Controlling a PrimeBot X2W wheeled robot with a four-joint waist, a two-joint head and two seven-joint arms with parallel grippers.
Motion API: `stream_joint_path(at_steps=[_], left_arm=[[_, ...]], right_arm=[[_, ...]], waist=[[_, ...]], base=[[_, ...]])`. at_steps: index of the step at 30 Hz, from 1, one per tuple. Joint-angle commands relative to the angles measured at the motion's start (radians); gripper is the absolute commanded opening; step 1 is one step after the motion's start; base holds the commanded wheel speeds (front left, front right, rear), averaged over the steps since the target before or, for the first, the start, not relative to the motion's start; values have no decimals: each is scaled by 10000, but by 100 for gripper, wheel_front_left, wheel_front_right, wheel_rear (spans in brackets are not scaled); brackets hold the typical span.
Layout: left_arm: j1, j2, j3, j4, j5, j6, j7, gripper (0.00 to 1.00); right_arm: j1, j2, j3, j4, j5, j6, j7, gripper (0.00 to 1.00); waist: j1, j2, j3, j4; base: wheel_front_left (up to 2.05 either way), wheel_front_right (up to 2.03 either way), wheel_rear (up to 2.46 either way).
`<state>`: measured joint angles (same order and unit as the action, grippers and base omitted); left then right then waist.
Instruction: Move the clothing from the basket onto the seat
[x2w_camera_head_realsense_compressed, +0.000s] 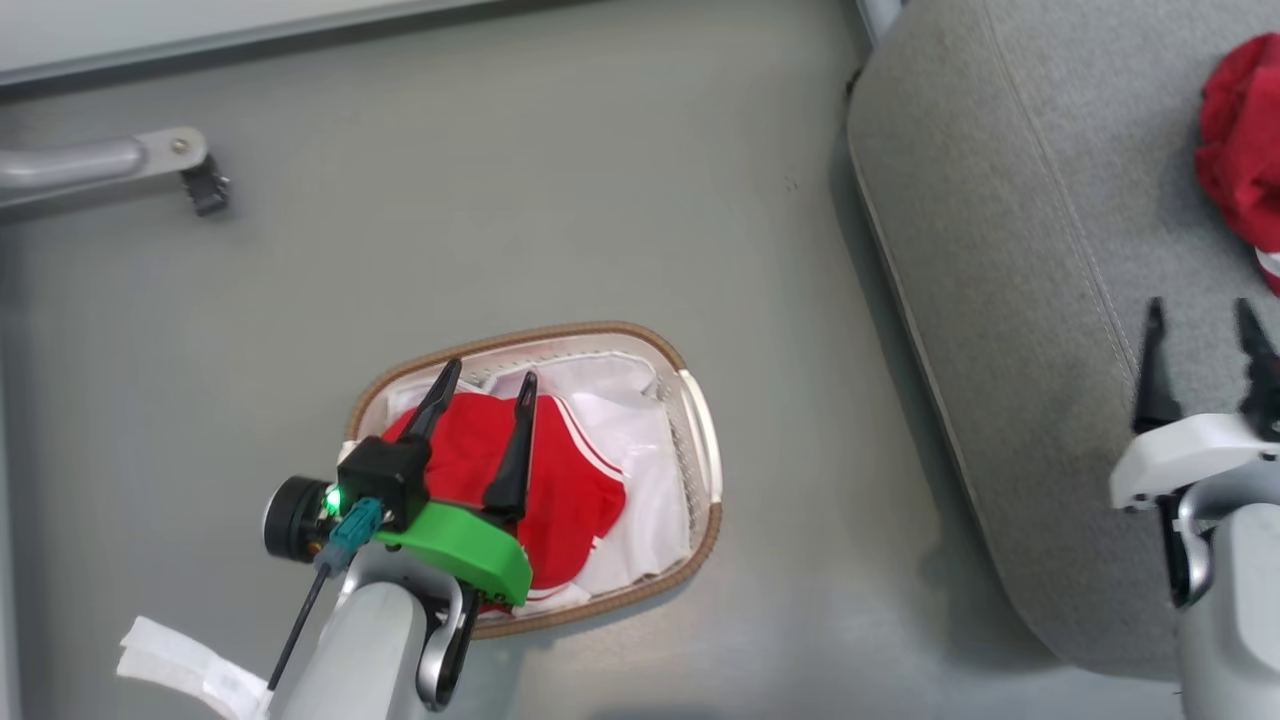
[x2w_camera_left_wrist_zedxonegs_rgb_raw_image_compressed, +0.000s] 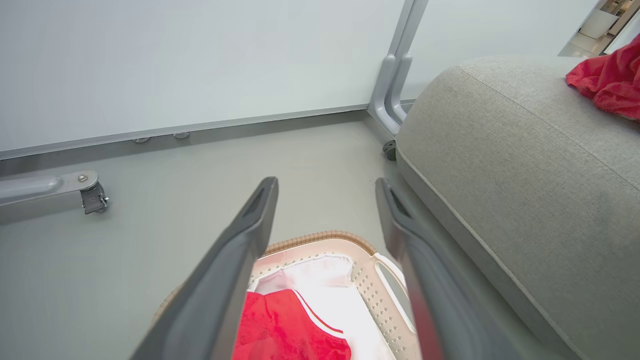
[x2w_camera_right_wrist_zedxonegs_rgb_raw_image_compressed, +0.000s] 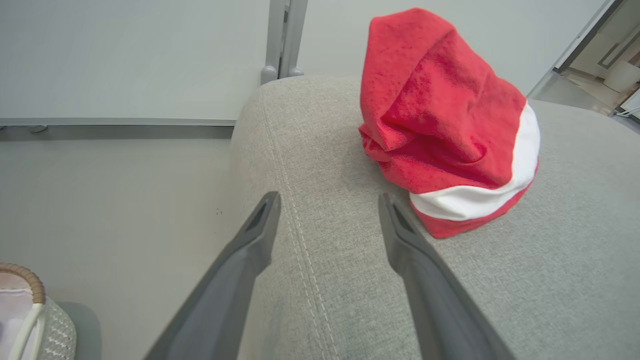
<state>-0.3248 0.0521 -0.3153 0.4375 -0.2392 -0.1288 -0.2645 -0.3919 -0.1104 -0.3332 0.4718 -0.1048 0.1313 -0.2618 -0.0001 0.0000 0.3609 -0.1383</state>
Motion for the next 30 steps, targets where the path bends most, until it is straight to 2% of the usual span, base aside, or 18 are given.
stream_joint_path(at_steps=[1, 6, 18, 23, 30], left_arm=[[241, 8, 145, 65, 69, 11, 3, 100], [644, 0, 411, 129, -199, 263, 2, 100], [1519, -2, 1483, -51, -158, 924, 3, 100], [1923, -1, 1944, 1, 80, 1078, 2, 100], [2718, -1, 2159, -153, 234, 959, 2, 100]], right_arm=[[207, 5, 253, -90, 134, -12, -47, 100], [461, 211, 1553, -185, 418, -12, -47, 100], [990, 513, 3722, -364, 1118, -10, -47, 100], [1352, 540, 4047, -366, 1294, -10, -47, 100], [2196, 555, 3894, -231, 1479, -10, -49, 100]], waist=[[1, 0, -710, 675], [1, 0, -1215, 1054], [1, 0, -2110, 1645], [1, 0, -2390, 1644], [1, 0, -2987, 1625]], base=[[0, 0, 0], [0, 0, 0], [0, 0, 0], [0, 0, 0], [0, 0, 0]])
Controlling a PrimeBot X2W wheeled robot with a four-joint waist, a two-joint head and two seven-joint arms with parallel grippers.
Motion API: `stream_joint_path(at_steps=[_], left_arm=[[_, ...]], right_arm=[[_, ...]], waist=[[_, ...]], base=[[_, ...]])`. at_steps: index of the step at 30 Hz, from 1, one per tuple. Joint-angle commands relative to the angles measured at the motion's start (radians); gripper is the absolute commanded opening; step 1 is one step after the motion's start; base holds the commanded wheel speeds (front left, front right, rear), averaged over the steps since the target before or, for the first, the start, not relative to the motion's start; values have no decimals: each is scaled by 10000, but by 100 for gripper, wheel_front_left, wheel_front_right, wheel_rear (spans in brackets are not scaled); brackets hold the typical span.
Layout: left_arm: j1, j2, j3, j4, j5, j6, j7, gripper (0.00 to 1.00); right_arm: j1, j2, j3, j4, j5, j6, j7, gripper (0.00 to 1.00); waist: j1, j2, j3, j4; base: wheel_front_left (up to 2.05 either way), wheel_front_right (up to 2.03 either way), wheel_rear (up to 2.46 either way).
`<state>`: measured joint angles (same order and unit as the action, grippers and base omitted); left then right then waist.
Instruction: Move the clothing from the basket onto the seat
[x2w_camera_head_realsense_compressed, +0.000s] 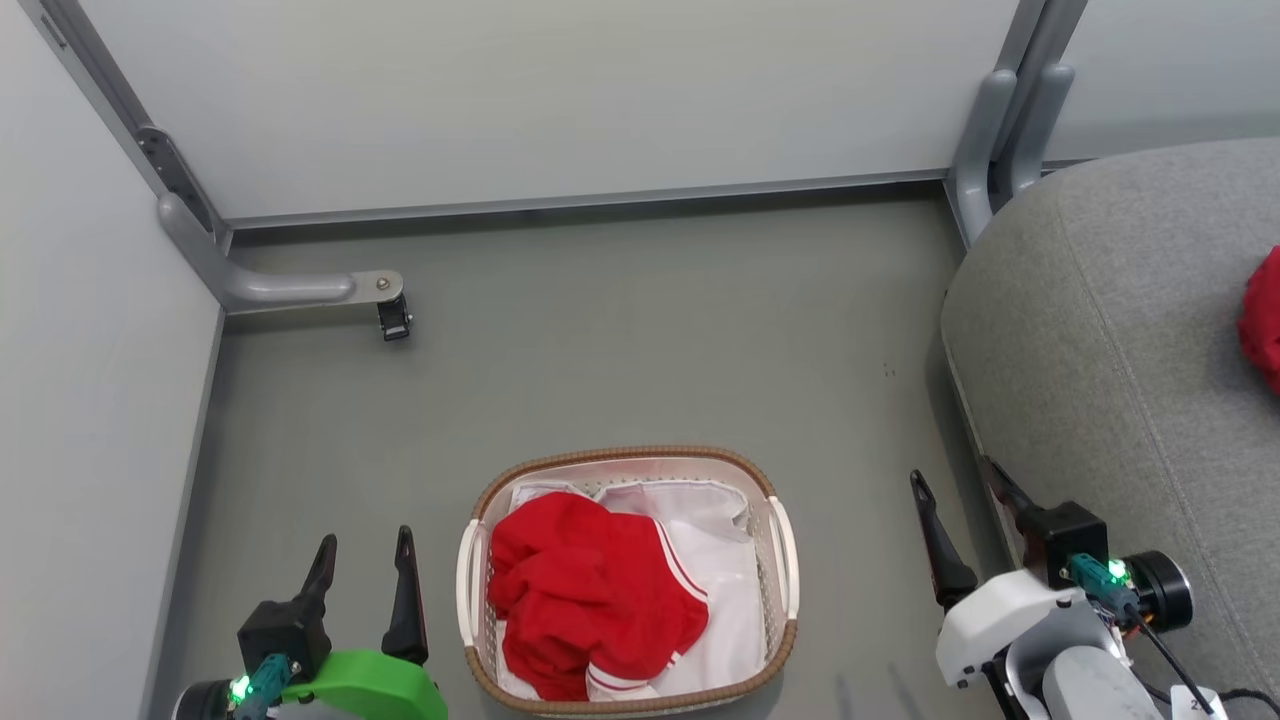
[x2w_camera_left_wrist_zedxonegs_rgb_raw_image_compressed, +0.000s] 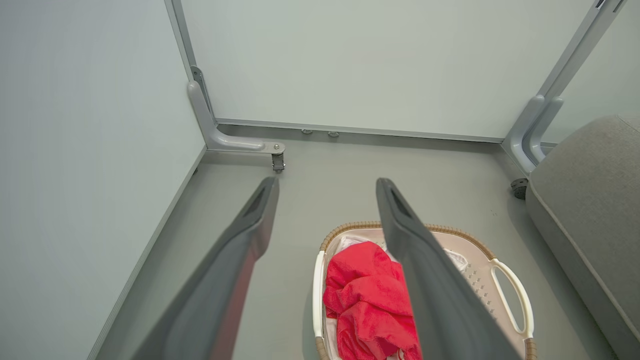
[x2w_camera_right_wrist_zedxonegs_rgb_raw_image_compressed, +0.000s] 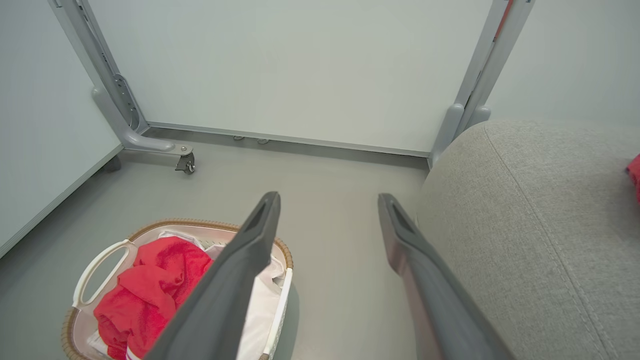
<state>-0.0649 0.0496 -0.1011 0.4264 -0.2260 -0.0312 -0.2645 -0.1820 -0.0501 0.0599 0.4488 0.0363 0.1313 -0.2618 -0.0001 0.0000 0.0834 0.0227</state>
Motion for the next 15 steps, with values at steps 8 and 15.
stream_joint_path(at_steps=[8, 15], left_arm=[[701, 25, -124, -434, -48, -142, 3, 100], [648, 24, -292, -494, -17, -184, 3, 100]], right_arm=[[641, -35, -48, 0, 384, -10, -47, 100], [618, -33, -31, -40, 409, -10, -47, 100]], waist=[[1, 0, -518, -33], [1, 0, -407, -99]], base=[[0, 0, 0], [0, 0, 0]])
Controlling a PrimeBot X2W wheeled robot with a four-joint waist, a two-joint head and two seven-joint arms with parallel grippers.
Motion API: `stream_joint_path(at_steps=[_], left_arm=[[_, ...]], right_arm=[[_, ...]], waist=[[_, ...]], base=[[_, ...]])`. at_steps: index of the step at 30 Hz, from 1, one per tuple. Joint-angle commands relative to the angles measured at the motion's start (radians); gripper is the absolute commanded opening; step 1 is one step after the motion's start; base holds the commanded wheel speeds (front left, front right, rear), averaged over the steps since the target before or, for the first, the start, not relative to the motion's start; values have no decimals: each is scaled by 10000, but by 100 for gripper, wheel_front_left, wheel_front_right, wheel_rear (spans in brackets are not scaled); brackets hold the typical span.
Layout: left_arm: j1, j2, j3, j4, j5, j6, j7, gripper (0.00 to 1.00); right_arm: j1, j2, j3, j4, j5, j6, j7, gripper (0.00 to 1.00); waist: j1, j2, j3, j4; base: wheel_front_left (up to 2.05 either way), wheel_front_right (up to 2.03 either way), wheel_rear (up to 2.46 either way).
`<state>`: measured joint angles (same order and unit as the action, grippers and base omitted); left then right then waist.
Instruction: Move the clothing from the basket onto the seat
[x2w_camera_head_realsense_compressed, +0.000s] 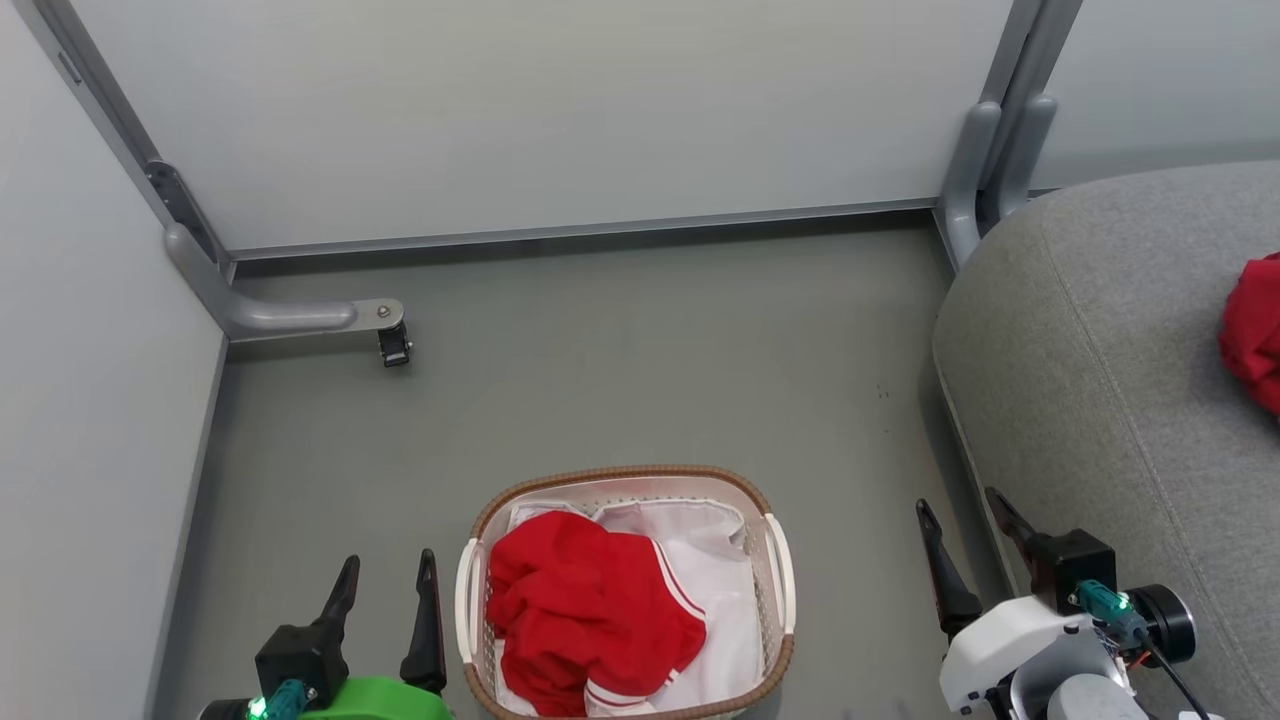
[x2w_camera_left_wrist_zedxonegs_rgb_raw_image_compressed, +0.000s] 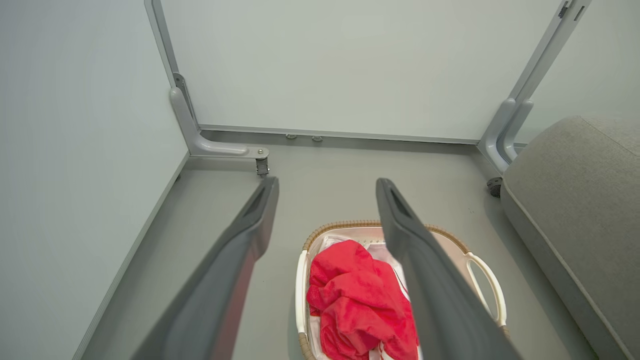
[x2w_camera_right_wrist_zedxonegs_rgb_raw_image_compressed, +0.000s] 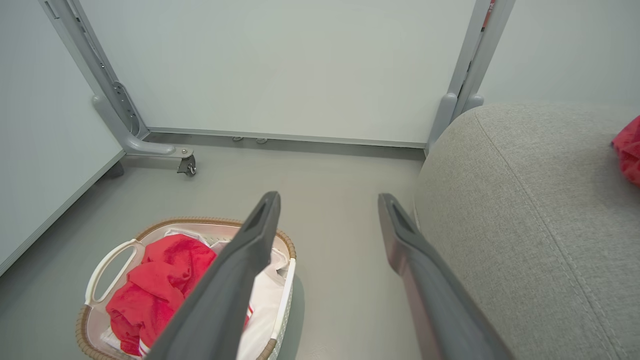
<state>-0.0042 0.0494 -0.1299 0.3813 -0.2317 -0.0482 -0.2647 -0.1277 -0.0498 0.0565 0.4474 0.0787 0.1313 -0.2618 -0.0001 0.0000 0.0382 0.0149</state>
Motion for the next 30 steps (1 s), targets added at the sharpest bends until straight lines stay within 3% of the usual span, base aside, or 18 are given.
stream_joint_path(at_steps=[1, 7, 15, 30], left_arm=[[4, 26, -42, -26, 21, -11, 5, 100], [-327, 26, -341, 206, -72, -55, 4, 100], [-1385, 29, -1150, 1121, -211, -197, 4, 100], [-4459, 66, -2154, 4199, 875, -356, 4, 100]], right_arm=[[35, -37, 5, -31, -38, -10, -47, 100], [-290, -36, 49, -140, -86, -10, -47, 100], [-1067, -39, 354, -473, -26, -10, -49, 100], [-2542, -31, 864, -772, 83, -10, -47, 100]], waist=[[1, 0, 74, -34], [1, 0, 412, -143], [1, 0, 1786, -518], [1, 0, 4705, -1414]], base=[[0, 0, 0], [0, 0, 0], [0, 0, 0], [0, 0, 0]])
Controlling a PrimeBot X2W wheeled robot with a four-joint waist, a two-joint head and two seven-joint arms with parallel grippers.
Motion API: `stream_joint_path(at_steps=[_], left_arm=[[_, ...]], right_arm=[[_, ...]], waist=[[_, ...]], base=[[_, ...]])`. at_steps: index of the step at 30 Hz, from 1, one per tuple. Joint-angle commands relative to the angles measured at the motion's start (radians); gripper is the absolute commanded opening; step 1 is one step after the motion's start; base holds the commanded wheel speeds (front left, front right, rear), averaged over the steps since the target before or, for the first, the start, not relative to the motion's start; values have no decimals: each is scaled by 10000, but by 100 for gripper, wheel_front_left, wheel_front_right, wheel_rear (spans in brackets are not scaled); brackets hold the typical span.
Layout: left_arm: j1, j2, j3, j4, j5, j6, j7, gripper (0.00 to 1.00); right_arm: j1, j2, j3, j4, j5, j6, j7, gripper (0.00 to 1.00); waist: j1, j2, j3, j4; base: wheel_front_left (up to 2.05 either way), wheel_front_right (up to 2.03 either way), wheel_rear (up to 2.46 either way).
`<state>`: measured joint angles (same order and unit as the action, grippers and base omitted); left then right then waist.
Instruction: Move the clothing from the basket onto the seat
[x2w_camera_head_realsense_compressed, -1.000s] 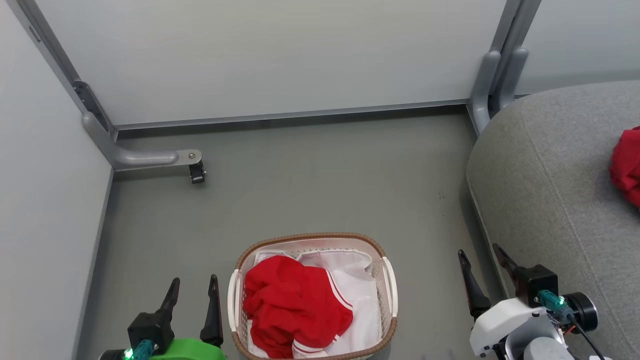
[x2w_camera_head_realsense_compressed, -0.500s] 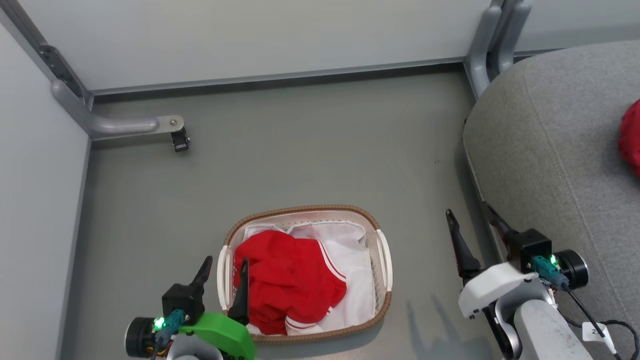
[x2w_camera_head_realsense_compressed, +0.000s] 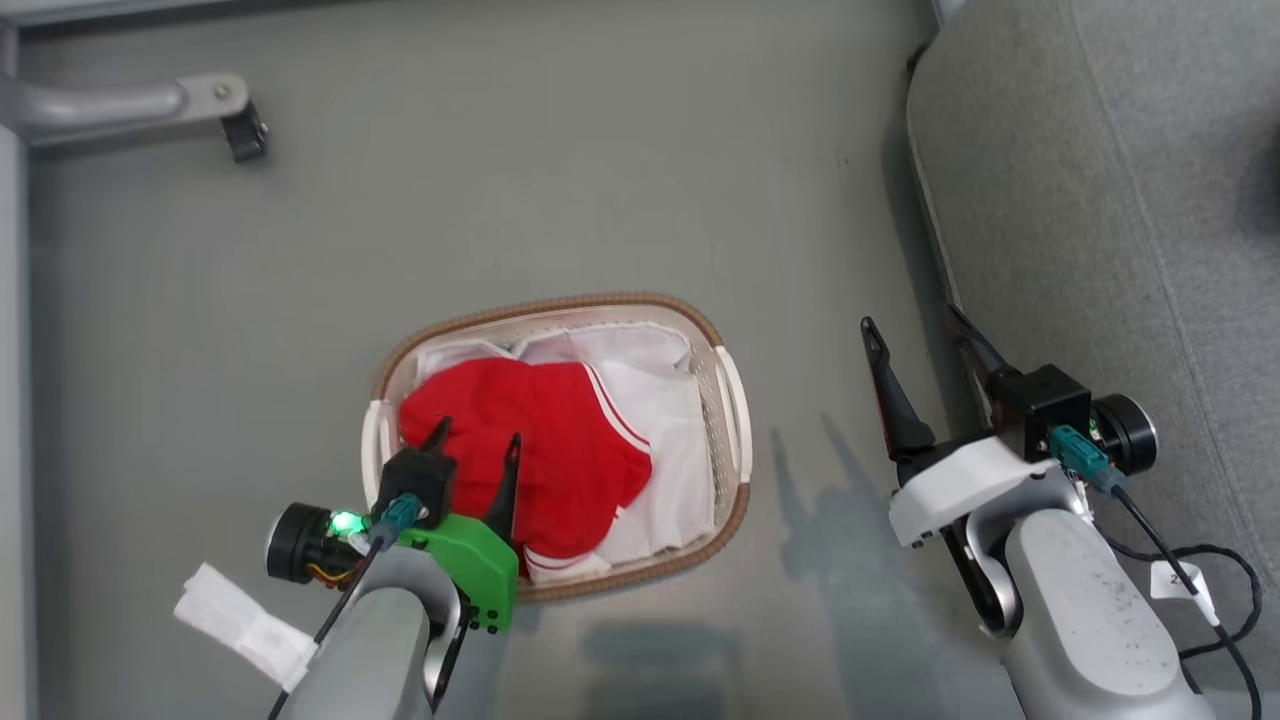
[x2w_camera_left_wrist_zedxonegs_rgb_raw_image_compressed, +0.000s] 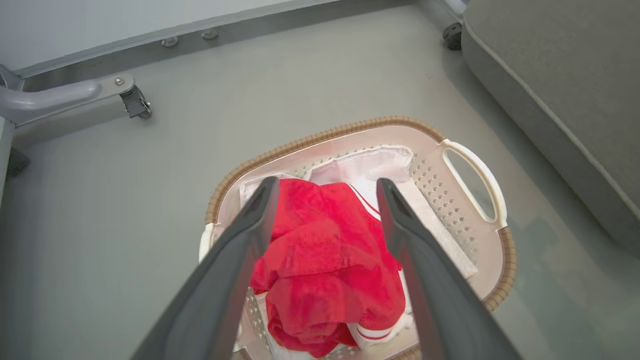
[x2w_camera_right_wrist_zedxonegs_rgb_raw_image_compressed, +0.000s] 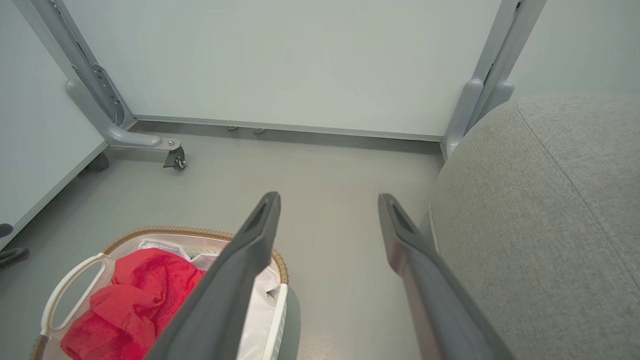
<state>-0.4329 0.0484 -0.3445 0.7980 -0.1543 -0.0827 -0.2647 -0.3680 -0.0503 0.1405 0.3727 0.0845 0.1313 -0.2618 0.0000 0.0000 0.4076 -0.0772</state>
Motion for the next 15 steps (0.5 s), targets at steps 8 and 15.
stream_joint_path(at_steps=[8, 15], left_arm=[[-1663, 288, -357, 2301, 647, -48, 1, 100], [-2914, 442, -1072, 4024, 1387, 199, 225, 100]], right_arm=[[-548, -29, 312, -97, 298, -10, -49, 100], [-738, -26, 587, -153, 505, -10, -47, 100]], waist=[[0, 0, 1999, -831], [0, 0, 2569, -1005]], base=[[0, 0, 0], [0, 0, 0]])
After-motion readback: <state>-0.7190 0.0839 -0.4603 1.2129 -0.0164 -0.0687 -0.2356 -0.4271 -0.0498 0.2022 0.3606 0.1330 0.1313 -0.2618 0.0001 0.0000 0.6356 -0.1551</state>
